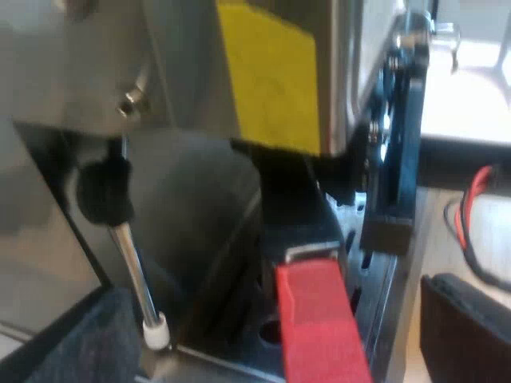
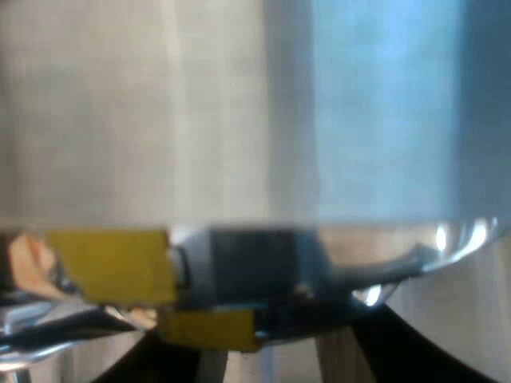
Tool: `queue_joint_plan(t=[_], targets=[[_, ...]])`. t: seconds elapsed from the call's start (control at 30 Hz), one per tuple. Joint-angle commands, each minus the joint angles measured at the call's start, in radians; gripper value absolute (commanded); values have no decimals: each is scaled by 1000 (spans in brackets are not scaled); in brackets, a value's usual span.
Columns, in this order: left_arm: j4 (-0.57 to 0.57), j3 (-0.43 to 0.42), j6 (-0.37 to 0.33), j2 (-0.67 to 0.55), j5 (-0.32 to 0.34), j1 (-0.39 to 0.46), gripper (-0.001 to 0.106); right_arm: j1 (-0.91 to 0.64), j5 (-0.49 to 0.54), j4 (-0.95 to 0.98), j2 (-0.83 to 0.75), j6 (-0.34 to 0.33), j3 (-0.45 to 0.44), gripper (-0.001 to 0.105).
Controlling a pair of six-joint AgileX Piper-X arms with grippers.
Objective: Put the handle in the coffee machine
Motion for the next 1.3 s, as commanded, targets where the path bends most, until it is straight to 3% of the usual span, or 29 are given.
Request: queue_joint_plan(t=[0.03, 0.1, 0.13, 0.17, 0.2, 0.23, 0.27, 0.3, 0.33, 0.47, 0.6, 0.8, 0.97, 1.17, 1.3], targets=[[4, -5, -31, -27, 58, 17, 74, -5, 0, -126, -37, -3, -29, 30], [4, -5, -33, -38, 56, 19, 72, -5, 0, -126, -37, -3, -29, 30], [4, -5, -33, -65, 35, 19, 60, -5, 0, -126, -37, -3, -29, 30], [4, -5, -33, -65, 35, 19, 60, -5, 0, -126, -37, -3, -29, 30], [4, -5, -33, -89, 22, 19, 37, -5, 0, -126, -37, -3, -29, 30], [4, -12, -33, -100, 23, 19, 23, -5, 0, -126, -37, -3, -29, 30], [8, -18, -33, -103, 23, 19, 18, -5, 0, -126, -37, -3, -29, 30], [22, -35, -33, -104, 23, 19, 3, -5, 0, -126, -37, -3, -29, 30], [36, -52, -35, -104, 18, 19, 0, -5, 0, -126, -37, -3, -29, 30], [50, -112, -154, -104, -78, 13, 0, -5, 0, -126, -37, -3, -29, 30], [40, -165, -268, -104, -287, -14, 0, -5, 0, -126, -37, -3, -29, 30], [-33, -175, -410, -102, -461, -79, 0, -5, 0, -126, -37, -3, -29, 30], [-37, -185, -422, -75, -584, -148, 0, -5, 0, -126, -37, -3, -29, 30], [-8, -212, -437, -18, -634, -184, 0, -5, 0, -126, -37, -3, -29, 30], [96, -276, -428, 47, -658, -187, 0, -5, 0, -126, -37, -3, -29, 30]])
